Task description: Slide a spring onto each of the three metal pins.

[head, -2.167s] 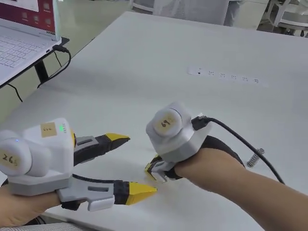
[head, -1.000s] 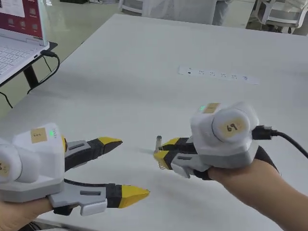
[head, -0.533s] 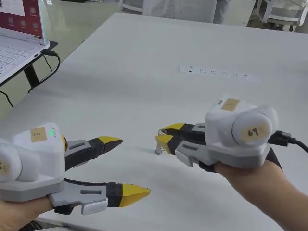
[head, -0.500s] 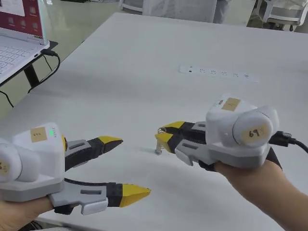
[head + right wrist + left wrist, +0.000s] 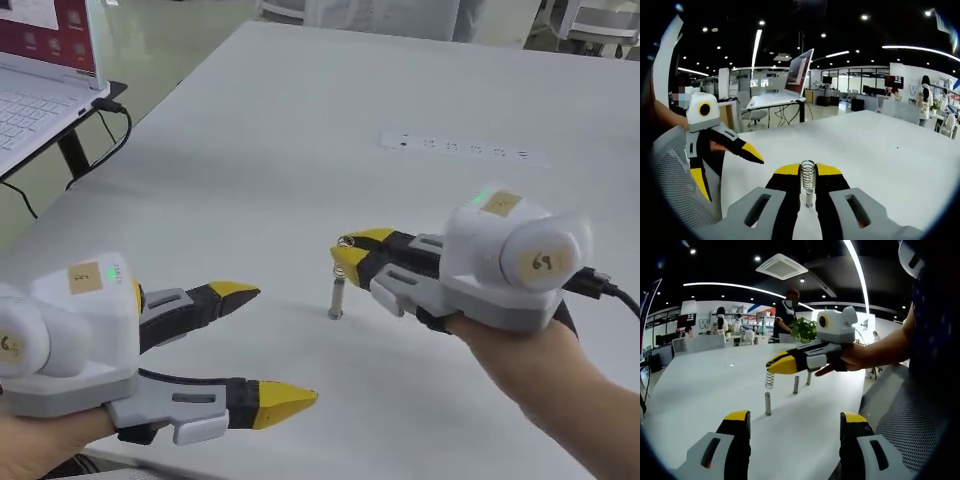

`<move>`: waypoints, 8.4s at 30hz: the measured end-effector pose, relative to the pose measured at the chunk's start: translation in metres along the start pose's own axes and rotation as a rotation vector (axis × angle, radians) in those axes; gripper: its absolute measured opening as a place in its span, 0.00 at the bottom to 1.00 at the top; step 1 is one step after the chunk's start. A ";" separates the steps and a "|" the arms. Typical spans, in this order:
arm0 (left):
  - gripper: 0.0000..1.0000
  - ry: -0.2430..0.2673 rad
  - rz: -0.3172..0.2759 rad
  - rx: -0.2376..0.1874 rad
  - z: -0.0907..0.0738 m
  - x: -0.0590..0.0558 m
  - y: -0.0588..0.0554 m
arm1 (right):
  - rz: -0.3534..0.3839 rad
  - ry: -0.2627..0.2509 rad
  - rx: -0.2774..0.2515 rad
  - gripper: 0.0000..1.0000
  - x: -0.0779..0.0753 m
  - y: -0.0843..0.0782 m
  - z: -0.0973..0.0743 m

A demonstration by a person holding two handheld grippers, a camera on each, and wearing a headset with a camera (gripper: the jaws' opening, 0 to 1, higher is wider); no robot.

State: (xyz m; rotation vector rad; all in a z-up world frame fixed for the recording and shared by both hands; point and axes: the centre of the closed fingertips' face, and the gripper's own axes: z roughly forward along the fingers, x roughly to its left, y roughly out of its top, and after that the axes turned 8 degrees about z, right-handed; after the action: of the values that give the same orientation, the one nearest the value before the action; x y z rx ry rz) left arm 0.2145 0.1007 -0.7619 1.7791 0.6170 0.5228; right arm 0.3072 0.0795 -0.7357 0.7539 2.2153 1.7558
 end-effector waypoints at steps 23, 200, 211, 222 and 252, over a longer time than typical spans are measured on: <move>0.69 0.009 -0.004 -0.025 0.000 0.004 0.004 | 0.006 -0.011 0.038 0.07 -0.005 -0.010 0.009; 0.74 -0.050 -0.002 -0.019 0.010 -0.007 0.008 | 0.053 -0.052 0.296 0.60 -0.013 -0.066 -0.121; 0.76 -0.063 -0.001 -0.014 0.014 -0.008 0.009 | 0.082 -0.160 0.220 0.66 -0.041 -0.063 -0.157; 0.77 -0.072 -0.002 -0.004 0.017 -0.012 0.009 | 0.088 -0.216 0.139 0.77 -0.063 -0.067 -0.181; 0.83 -0.079 -0.026 0.031 0.028 -0.006 -0.008 | 0.114 -0.179 0.126 0.99 -0.071 -0.100 -0.190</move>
State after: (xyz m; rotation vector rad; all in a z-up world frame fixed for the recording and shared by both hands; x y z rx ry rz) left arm 0.2259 0.0782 -0.7775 1.8098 0.5958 0.4251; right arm 0.2527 -0.1334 -0.7913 1.0412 2.2168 1.5395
